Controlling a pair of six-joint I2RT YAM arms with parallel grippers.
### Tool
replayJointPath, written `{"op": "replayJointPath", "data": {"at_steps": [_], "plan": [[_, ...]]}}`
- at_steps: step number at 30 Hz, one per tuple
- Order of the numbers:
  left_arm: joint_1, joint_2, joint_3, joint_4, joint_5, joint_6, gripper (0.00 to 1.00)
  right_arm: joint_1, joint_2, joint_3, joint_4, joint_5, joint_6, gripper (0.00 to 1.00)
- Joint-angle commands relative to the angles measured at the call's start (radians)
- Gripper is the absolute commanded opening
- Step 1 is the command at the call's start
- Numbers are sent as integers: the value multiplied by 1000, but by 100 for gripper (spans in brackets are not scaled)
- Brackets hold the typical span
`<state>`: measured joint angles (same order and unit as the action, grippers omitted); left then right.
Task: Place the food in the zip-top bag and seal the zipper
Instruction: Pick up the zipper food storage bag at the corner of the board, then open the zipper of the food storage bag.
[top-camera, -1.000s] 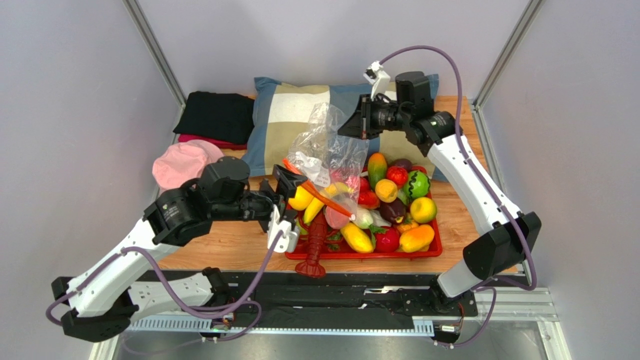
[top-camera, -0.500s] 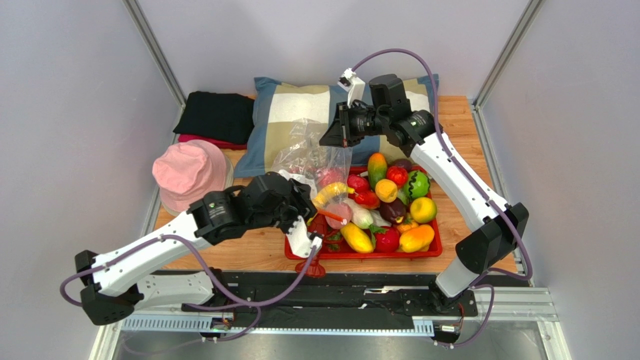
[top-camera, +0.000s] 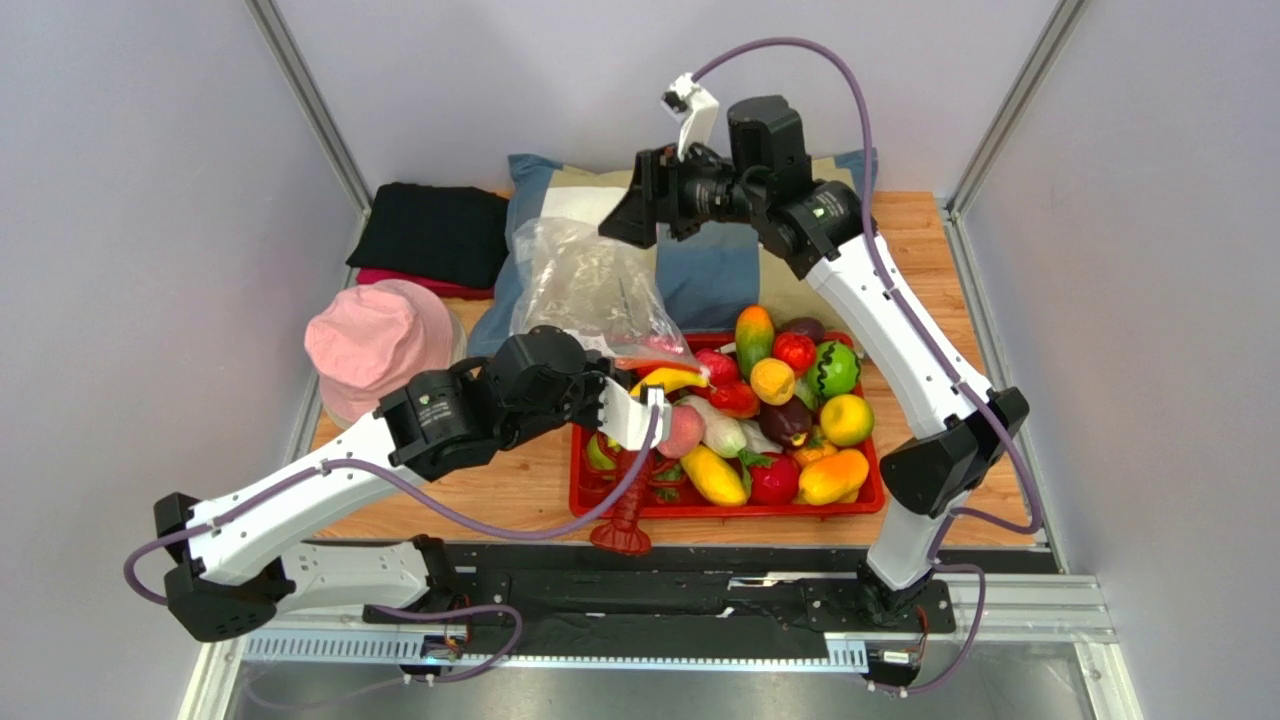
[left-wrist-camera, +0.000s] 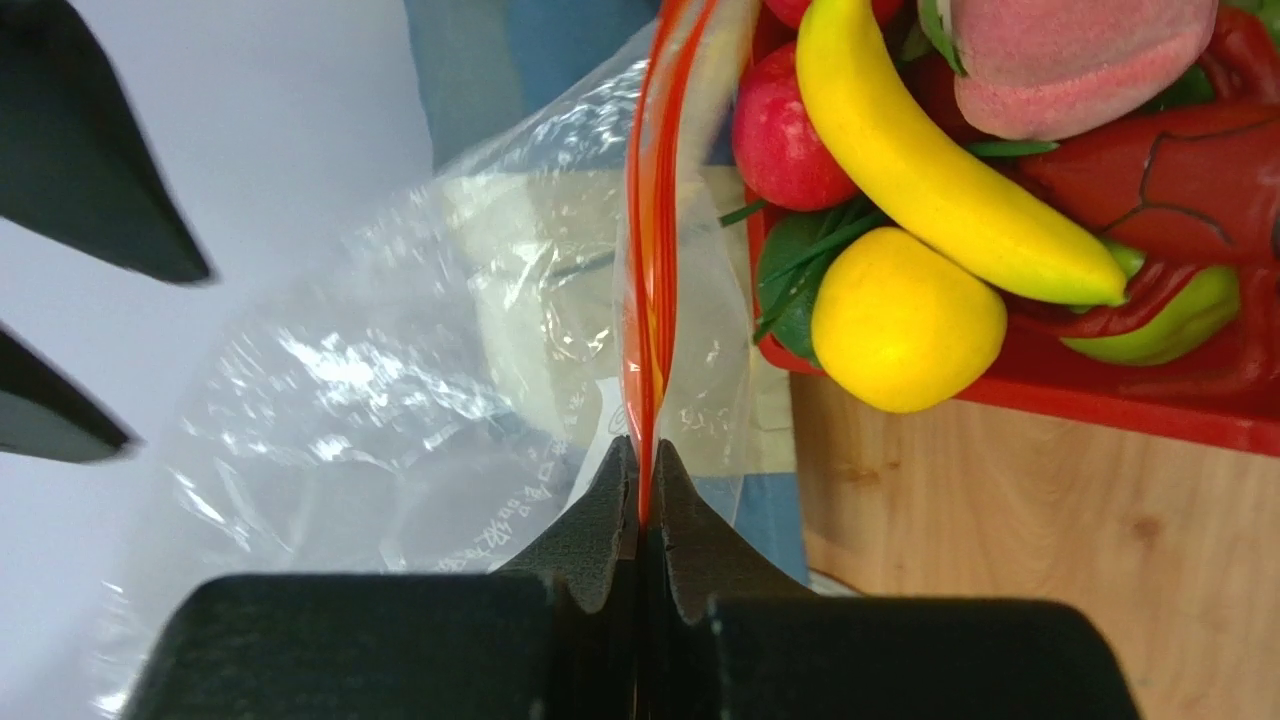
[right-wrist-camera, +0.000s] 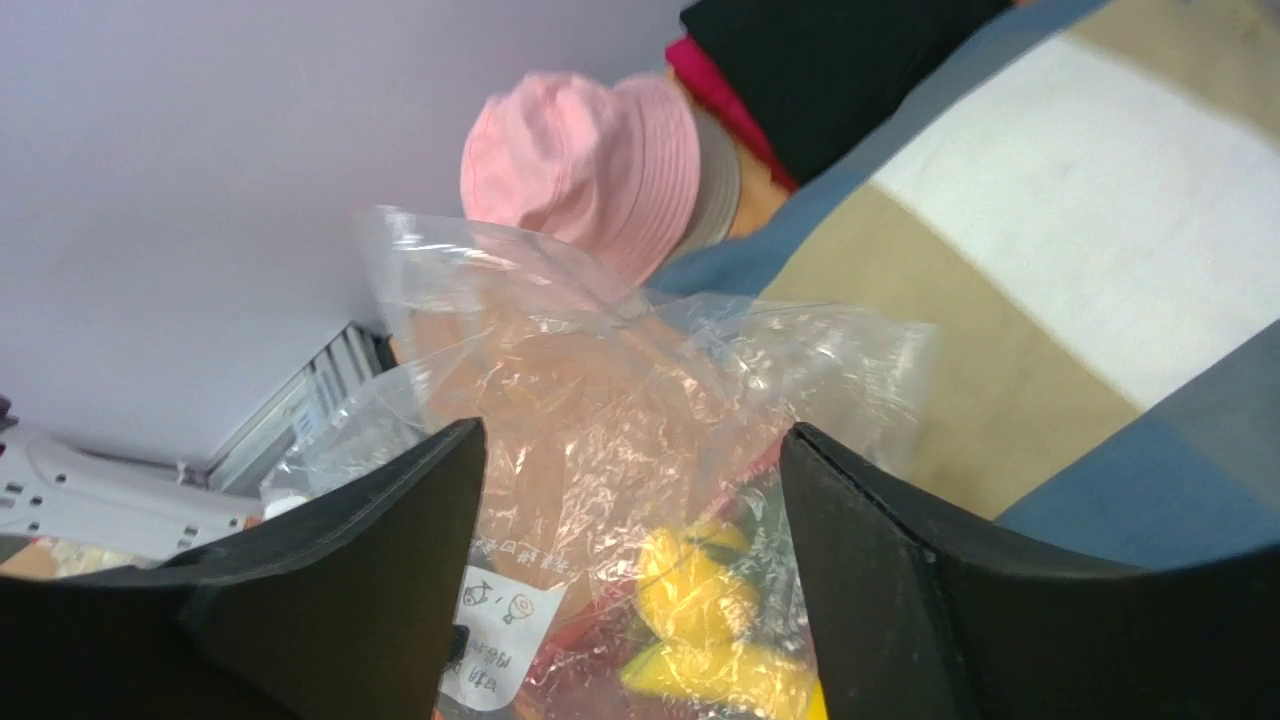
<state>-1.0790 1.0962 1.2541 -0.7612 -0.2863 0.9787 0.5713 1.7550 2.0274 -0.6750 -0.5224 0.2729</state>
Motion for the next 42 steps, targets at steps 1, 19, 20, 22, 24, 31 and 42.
{"op": "replayJointPath", "data": {"at_steps": [1, 19, 20, 22, 24, 31, 42], "plan": [[63, -39, 48, 36, -56, -345, 0, -30, 17, 181, 84, 74, -15, 84], [536, -130, 137, 187, 262, -974, 0, -53, -302, -306, 311, 22, 293, 82], [536, -125, 137, 183, 262, -973, 0, -18, -296, -305, 322, 18, 320, 82], [536, -114, 139, 183, 272, -974, 0, 15, -272, -285, 344, 33, 344, 83], [536, -105, 143, 184, 277, -969, 0, 51, -247, -248, 350, 61, 383, 84], [534, -90, 146, 188, 279, -971, 0, 120, -144, -153, 370, 113, 451, 71], [536, -84, 137, 186, 309, -933, 0, 151, -37, -65, 394, 125, 506, 53]]}}
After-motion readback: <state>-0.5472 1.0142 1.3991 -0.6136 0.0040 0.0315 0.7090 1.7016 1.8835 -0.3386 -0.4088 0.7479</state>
